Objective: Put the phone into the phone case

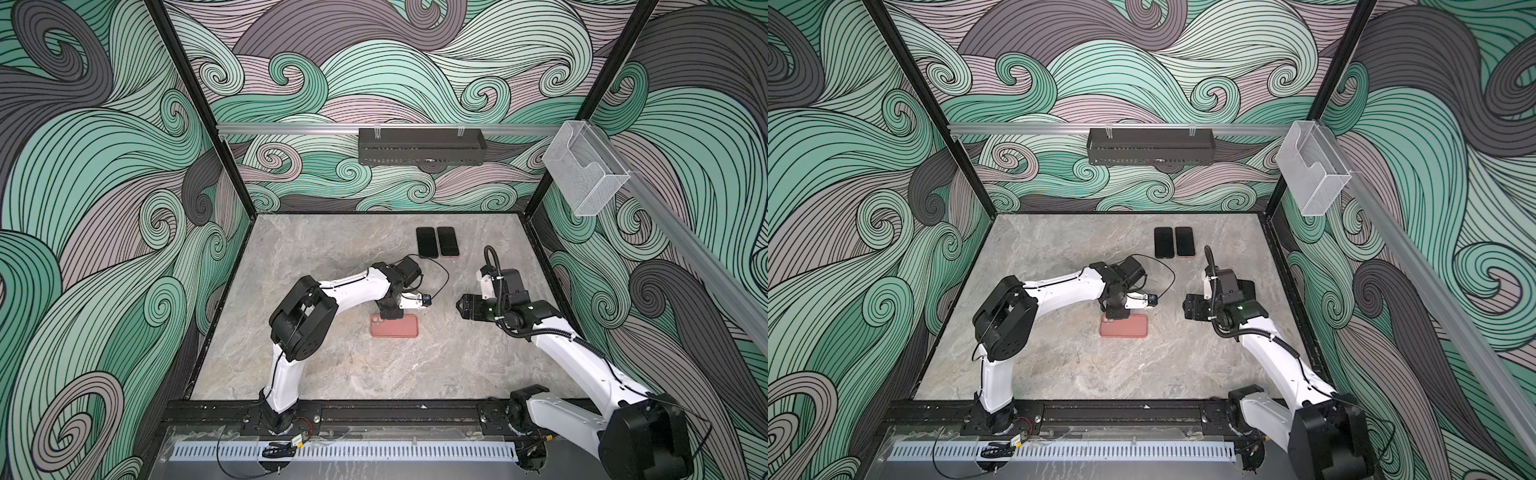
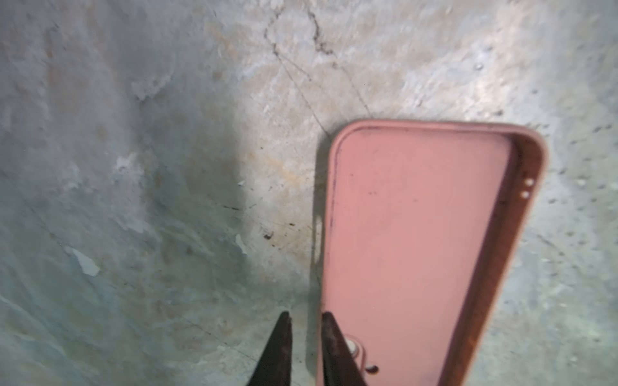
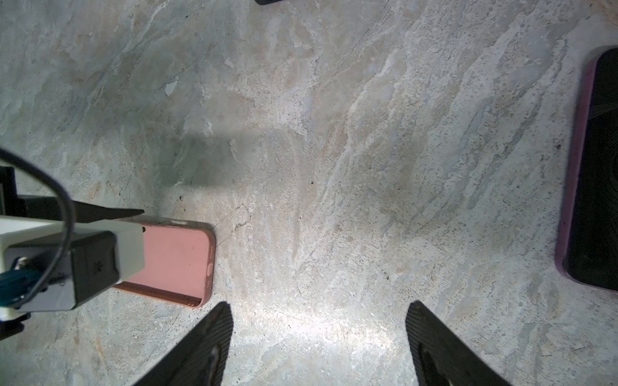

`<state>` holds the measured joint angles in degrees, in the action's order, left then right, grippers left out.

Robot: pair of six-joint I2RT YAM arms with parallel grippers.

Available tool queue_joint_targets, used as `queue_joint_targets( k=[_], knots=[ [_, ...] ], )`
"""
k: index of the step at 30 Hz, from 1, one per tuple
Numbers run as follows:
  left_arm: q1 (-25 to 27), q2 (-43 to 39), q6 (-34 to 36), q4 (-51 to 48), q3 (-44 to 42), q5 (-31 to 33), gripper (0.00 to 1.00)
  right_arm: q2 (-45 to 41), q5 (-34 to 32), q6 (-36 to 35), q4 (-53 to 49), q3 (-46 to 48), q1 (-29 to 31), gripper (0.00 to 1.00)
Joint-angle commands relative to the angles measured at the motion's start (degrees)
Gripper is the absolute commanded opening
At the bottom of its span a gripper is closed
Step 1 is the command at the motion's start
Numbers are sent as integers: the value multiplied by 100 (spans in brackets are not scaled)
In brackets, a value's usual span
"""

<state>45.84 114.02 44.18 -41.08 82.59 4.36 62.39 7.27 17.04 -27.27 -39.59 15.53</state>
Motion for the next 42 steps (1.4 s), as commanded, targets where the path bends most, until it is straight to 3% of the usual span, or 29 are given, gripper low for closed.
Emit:
queue_joint_targets(
  k=[1, 2, 3, 7, 12, 15, 18, 21, 24, 29, 35, 42],
  knots=[
    [21, -60, 81, 117, -43, 133, 73, -37, -444, 180, -140, 74, 12, 84],
    [20, -87, 37, 139, -60, 167, 98, -3, -561, 194, -176, 54, 9, 84],
    [21, -127, -63, 184, -67, 211, 99, 28, -638, 203, -231, 36, -18, 84],
    [12, -520, -658, 829, -314, 361, 98, 87, -730, 154, -287, -8, -100, 84],
    [-34, -1216, -1915, 1851, -650, 1038, 99, 138, -878, -39, -435, -206, -189, 88],
    [-49, -1465, -2749, 1734, -543, 1393, 99, 260, -1156, -126, -417, -274, -347, 97],
    [-83, -1614, -3383, 1569, -513, 1786, 99, 598, -1408, -210, -463, -427, -691, 98],
    [-210, -1739, -4363, 1255, -472, 2608, 99, 985, -1423, -272, -466, -635, -1082, 99],
    [-577, -1984, -5152, 772, -523, 2294, 99, 1508, -1579, -439, -423, -899, -1391, 100],
    [-908, -2981, -5559, 1612, -1771, 1908, 99, 2403, -1418, -801, -770, -1585, -1742, 100],
    [-1280, -4137, -6248, 1727, -2665, 1997, 99, 2833, -1285, -942, -911, -1899, -2069, 100],
    [-1449, -4967, -6380, 1826, -3323, 1992, 99, 3354, -1221, -974, -941, -2038, -2398, 100]
  ],
)
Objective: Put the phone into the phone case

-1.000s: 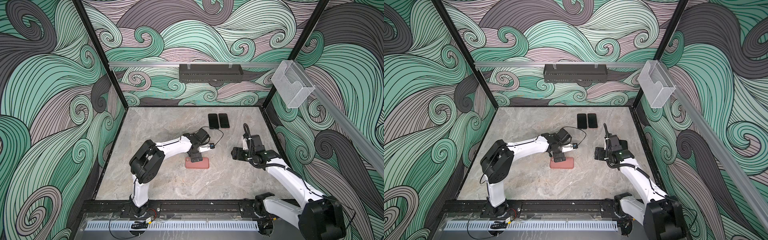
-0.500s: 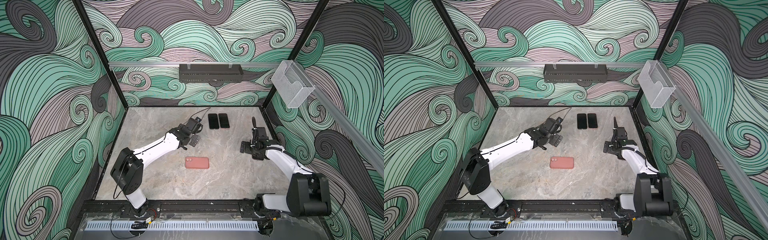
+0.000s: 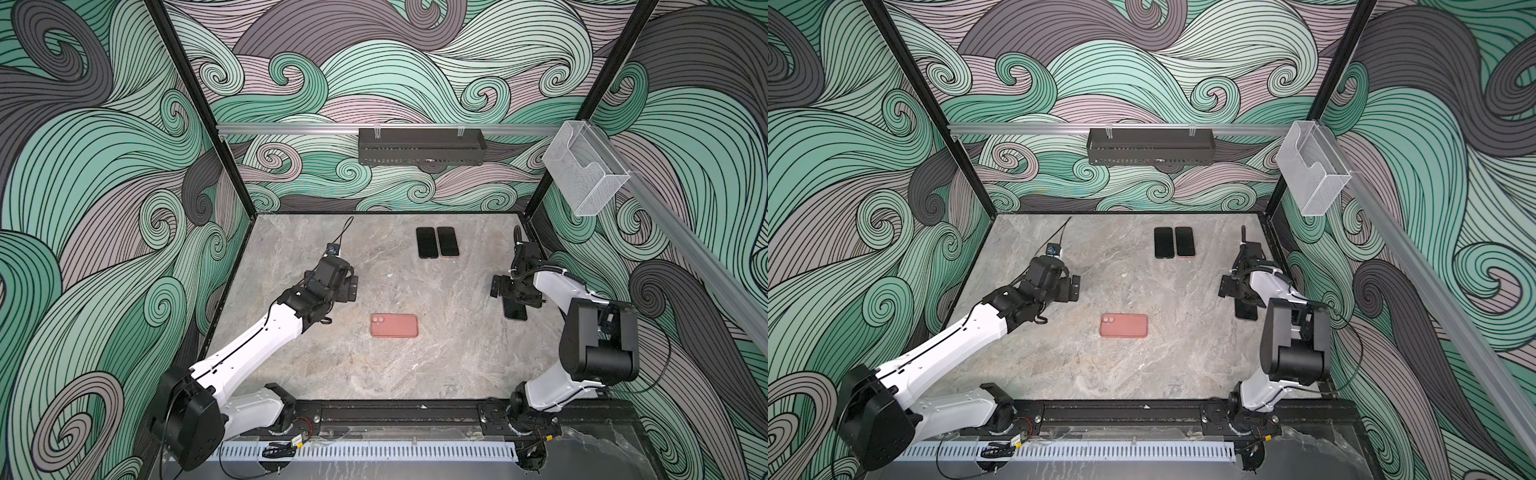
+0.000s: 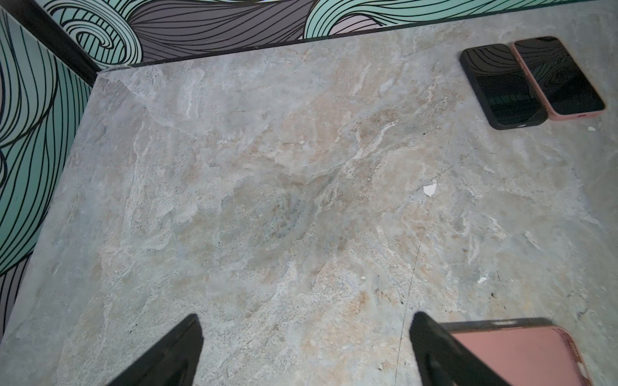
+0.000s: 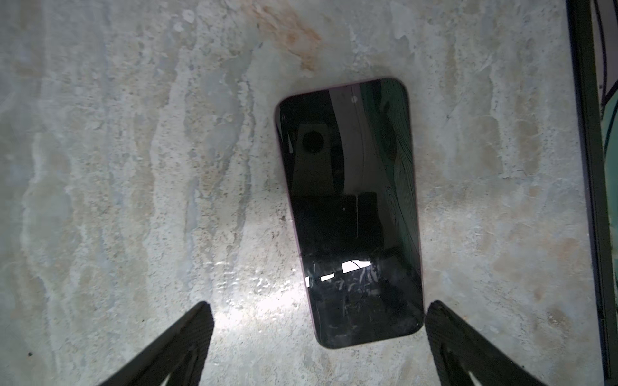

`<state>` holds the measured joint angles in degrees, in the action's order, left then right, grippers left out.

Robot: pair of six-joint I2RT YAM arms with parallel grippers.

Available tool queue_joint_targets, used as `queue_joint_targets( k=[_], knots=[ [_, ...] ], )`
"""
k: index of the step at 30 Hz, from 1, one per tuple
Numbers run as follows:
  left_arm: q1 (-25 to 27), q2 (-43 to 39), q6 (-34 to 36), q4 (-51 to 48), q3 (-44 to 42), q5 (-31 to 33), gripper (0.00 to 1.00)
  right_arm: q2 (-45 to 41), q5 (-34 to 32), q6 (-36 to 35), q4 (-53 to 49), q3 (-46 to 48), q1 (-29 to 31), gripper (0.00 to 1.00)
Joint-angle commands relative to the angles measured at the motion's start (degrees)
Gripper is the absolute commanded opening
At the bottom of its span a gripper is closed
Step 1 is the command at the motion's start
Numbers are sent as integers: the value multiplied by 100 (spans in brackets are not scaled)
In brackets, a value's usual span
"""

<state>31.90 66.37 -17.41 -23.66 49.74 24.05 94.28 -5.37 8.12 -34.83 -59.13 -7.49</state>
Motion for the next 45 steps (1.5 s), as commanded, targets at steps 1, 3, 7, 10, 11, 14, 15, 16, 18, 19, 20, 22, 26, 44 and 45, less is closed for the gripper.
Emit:
queue_joint_targets(
  k=[1, 3, 7, 10, 11, 14, 15, 16, 18, 19, 20, 22, 26, 44, 45],
  knots=[
    [-56, -260, -225, 20, -49, 23, 98, 254, 55, -59, -183, -109, -153, 100],
    [-70, -322, -232, -101, -47, 20, 99, 382, 209, -50, -175, -152, -248, 100],
    [-79, -429, -245, -232, -102, -14, 99, 623, 230, -56, -166, -256, -389, 100],
    [-79, -508, -230, -273, -195, 0, 99, 761, 271, -65, -172, -316, -475, 100],
    [-78, -535, -207, -271, -243, -17, 99, 803, 266, -61, -166, -329, -505, 99],
    [-79, -695, -176, -214, -402, -68, 99, 961, 330, -40, -158, -362, -568, 100],
    [-79, -751, -190, -180, -437, -85, 99, 1009, 349, -39, -164, -374, -578, 99],
    [-79, -818, -209, -150, -495, -113, 99, 1071, 406, -39, -156, -399, -587, 94],
    [-85, -903, -236, -107, -558, -151, 99, 1140, 483, -39, -157, -441, -604, 92],
    [-87, -939, -239, -108, -573, -155, 99, 1155, 508, -39, -164, -464, -605, 91],
    [-87, -954, -246, -120, -581, -131, 99, 1178, 552, -52, -167, -484, -613, 87],
    [-87, -967, -259, -160, -583, -75, 99, 1253, 655, -65, -210, -542, -614, 84],
    [-87, -996, -276, -185, -611, -44, 99, 1400, 825, -91, -277, -609, -614, 78],
    [-87, -1130, -322, -165, -725, -39, 99, 834, 1221, -179, -7, -491, -500, 56],
    [-87, -1098, -322, -169, -709, -61, 98, 737, 1268, -179, 18, -473, -475, 55]
  ],
)
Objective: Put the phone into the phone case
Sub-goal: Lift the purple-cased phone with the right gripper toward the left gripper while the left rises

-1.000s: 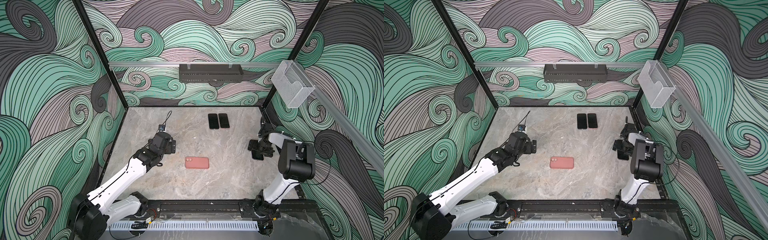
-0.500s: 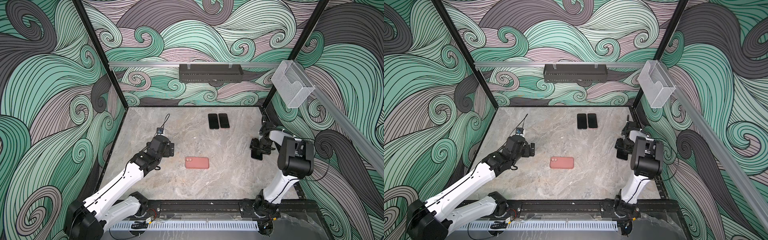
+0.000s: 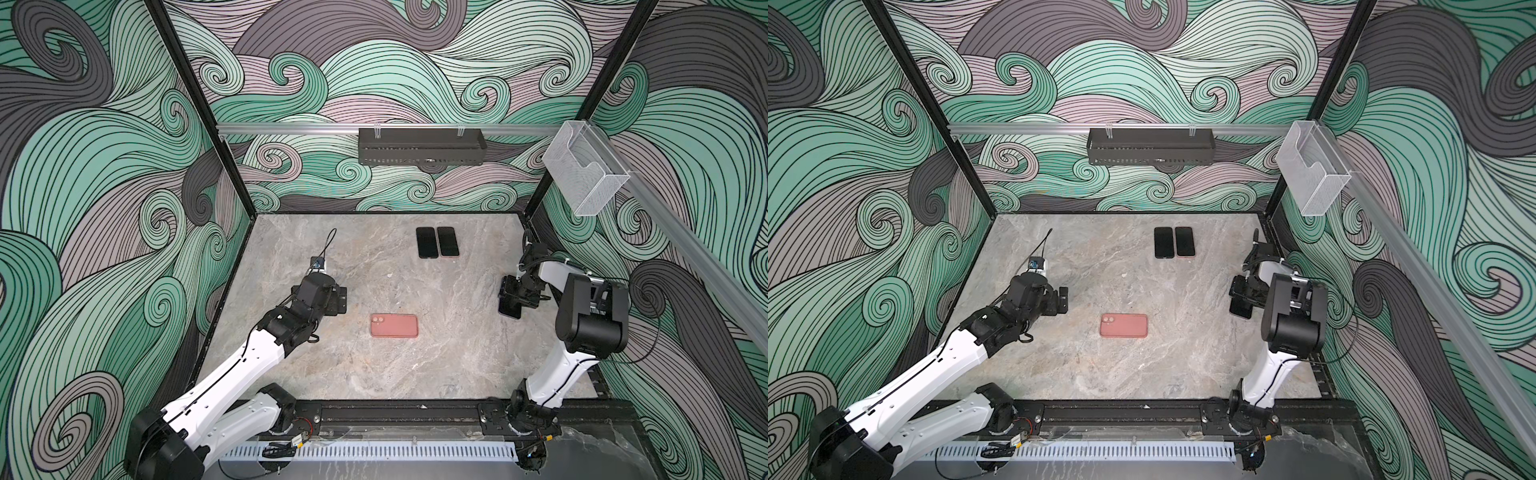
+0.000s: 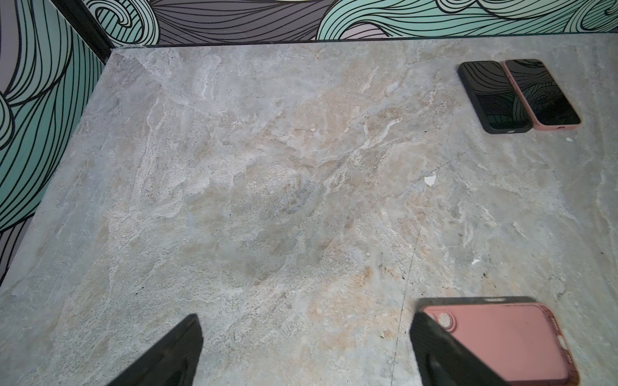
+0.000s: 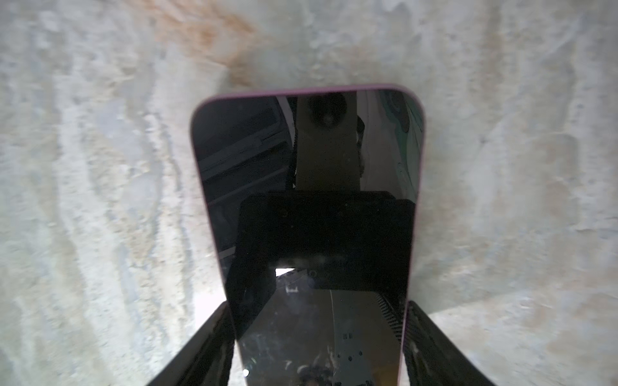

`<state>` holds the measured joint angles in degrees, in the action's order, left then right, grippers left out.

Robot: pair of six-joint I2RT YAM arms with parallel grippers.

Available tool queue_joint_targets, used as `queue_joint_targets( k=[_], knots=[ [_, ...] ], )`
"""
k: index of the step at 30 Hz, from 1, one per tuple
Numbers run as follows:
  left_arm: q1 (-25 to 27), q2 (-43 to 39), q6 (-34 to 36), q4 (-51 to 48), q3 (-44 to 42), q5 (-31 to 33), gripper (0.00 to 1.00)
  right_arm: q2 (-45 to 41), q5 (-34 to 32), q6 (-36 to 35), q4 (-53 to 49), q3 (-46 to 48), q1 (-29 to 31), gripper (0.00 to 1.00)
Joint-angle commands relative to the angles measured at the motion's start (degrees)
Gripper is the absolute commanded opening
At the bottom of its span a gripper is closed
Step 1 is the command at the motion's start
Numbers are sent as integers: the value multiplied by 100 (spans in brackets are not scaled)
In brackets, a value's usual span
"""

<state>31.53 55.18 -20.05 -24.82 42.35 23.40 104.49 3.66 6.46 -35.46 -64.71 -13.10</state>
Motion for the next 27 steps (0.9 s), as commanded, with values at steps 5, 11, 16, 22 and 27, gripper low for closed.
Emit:
queue_joint_targets(
  k=[5, 11, 16, 22, 27],
  knots=[
    [-50, 88, -73, -4, 71, -96, 99, -697, 684, -13, 134, 164, 229, 53],
    [-51, 190, -32, 24, 93, -302, 99, -1243, 876, 44, 213, 297, 561, 51],
    [-50, 348, 10, 72, 255, -635, 99, -1694, 1248, 110, 303, 396, 752, 51],
    [-55, 563, 75, 64, 619, -1020, 98, -2047, 1649, 7, 239, 388, 1141, 50],
    [-76, 901, 215, -135, 1153, -1563, 98, -2354, 1933, -78, 294, 409, 1656, 50]
  ],
)
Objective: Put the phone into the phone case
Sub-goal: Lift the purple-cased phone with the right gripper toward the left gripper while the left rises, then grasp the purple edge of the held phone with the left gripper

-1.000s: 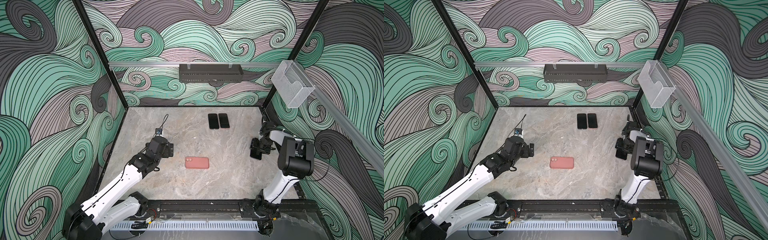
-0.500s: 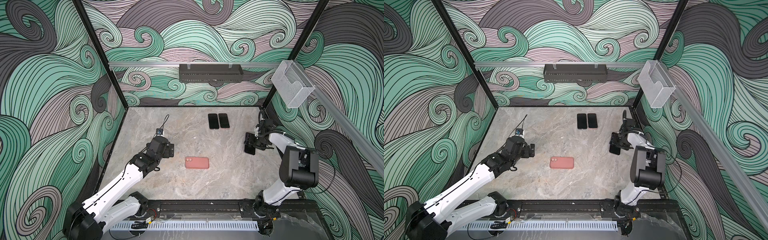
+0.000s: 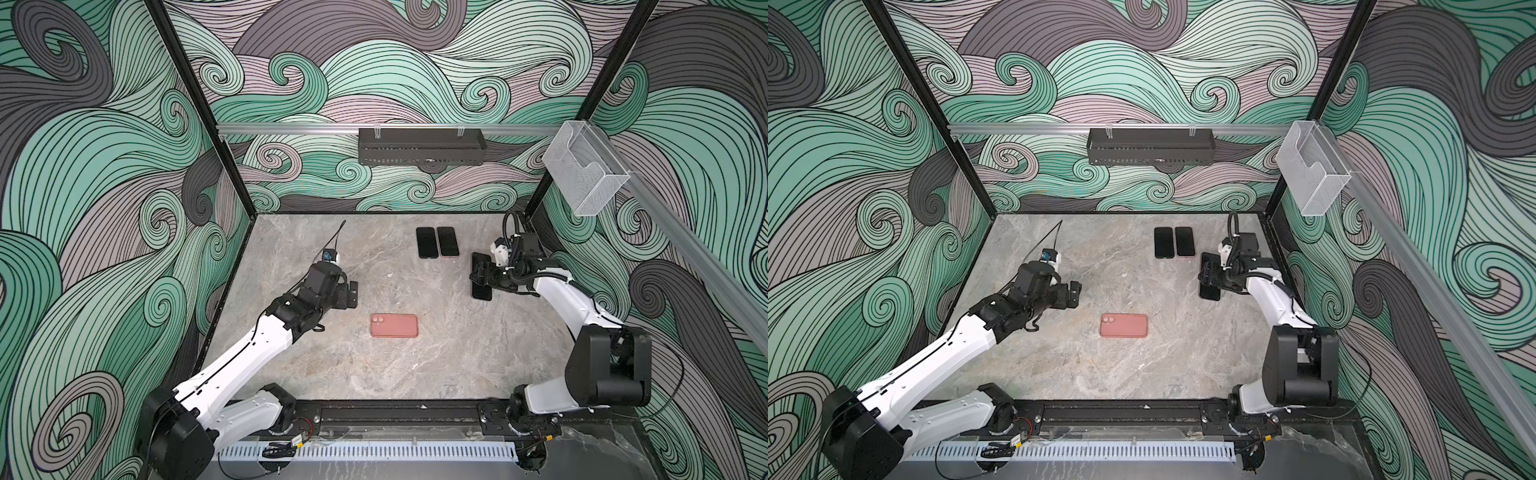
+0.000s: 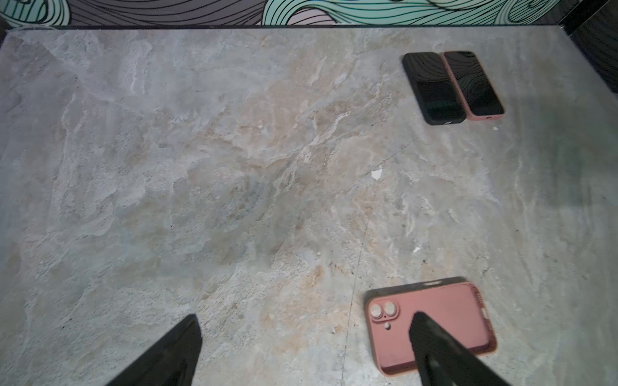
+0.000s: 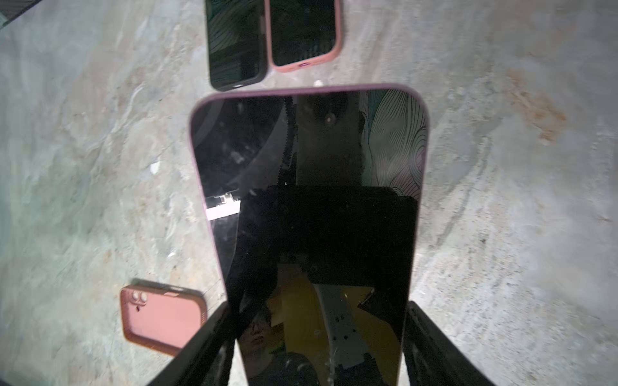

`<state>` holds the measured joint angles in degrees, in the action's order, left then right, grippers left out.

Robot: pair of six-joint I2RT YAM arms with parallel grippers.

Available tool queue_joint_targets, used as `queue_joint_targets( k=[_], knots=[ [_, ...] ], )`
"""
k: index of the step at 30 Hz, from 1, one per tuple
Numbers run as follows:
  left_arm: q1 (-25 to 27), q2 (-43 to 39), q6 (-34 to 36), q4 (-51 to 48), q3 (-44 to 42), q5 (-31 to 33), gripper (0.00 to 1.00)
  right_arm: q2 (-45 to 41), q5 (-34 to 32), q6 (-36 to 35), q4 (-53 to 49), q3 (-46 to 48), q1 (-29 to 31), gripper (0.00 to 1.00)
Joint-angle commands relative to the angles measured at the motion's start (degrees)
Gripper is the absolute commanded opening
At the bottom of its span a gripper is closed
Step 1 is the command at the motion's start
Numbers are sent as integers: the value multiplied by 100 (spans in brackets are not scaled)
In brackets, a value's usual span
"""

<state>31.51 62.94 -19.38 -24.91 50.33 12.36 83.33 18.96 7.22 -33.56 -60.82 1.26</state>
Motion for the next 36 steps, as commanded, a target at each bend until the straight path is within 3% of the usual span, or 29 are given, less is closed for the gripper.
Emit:
queue_joint_targets(
  k=[1, 9, 18, 24, 29, 31, 36],
  knots=[
    [-94, 199, 178, -193, 496, -619, 99, -306, 444, -188, 123, 20, 335, 50],
    [-414, 569, 162, -505, 1303, -2489, 99, -897, 434, -431, 378, 116, 1259, 50],
    [-510, 792, 361, -641, 1853, -4160, 99, -1344, 175, -718, 765, 223, 2105, 50],
    [-516, 1020, 351, -585, 1963, -4630, 99, -1449, -60, -962, 839, 219, 2570, 50],
    [-510, 1236, 423, -275, 1970, -5523, 98, -1519, -292, -1175, 771, 168, 2890, 50],
    [-514, 1306, 380, -231, 1992, -5592, 98, -1538, -339, -1218, 761, 141, 2986, 50],
    [-514, 1511, 296, -215, 2134, -5794, 86, -1562, -446, -1335, 715, 26, 3263, 50]
  ],
)
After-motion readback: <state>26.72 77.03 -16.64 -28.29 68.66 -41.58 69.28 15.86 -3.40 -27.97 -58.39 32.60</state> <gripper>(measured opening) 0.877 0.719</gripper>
